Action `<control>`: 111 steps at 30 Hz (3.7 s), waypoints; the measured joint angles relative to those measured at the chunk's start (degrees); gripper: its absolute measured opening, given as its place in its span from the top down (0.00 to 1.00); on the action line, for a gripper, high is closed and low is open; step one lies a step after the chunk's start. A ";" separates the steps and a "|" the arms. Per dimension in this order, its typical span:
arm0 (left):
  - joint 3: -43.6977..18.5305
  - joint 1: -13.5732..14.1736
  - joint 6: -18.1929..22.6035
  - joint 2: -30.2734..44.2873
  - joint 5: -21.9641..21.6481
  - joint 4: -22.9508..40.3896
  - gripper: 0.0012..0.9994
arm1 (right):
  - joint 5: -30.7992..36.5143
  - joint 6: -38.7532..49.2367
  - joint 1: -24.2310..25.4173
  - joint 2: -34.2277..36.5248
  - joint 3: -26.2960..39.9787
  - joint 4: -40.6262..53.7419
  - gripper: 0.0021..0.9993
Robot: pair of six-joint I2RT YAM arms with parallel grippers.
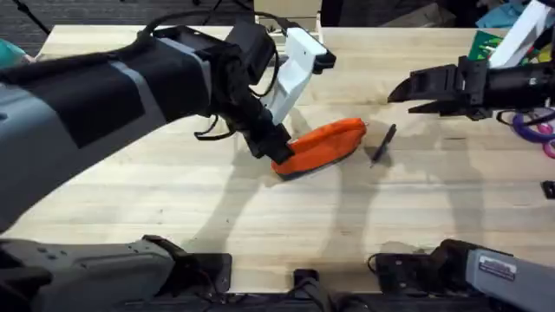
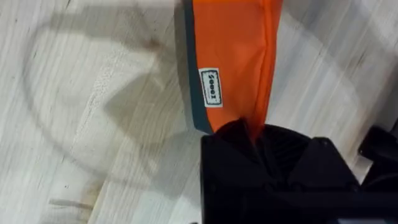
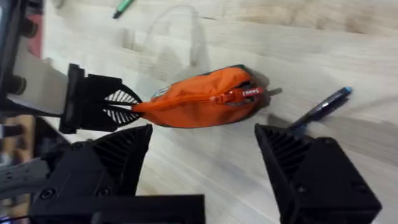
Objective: Unzip the bag, pick up the pens from the table one at a time and place them inside, then zip the bag closed.
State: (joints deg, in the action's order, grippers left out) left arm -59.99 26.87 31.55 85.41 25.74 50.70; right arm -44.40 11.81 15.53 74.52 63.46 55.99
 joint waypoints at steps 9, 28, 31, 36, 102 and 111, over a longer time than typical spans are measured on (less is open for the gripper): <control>0.00 0.00 0.00 0.00 0.00 0.01 0.96 | -4.01 5.50 1.53 7.68 0.00 2.28 0.00; 0.00 0.00 0.00 0.00 0.00 0.02 0.96 | -1.20 11.03 3.48 11.11 0.02 -2.72 0.00; 0.00 0.00 -0.01 0.00 0.00 0.04 0.96 | -0.47 11.32 3.46 11.11 0.02 -4.64 0.00; 0.00 0.00 0.00 0.00 0.00 0.04 0.96 | -0.16 11.34 3.46 11.20 0.02 -5.05 0.00; 0.00 0.00 0.00 0.00 0.15 0.51 0.96 | -8.86 15.26 -3.71 26.98 0.04 -6.68 0.78; 0.00 0.00 0.00 0.00 0.20 0.74 0.96 | -8.93 15.24 -3.50 26.96 0.09 -6.51 0.97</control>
State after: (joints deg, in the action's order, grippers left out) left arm -59.99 26.87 31.55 85.41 25.93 51.44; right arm -53.33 27.05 12.03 101.48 63.55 49.47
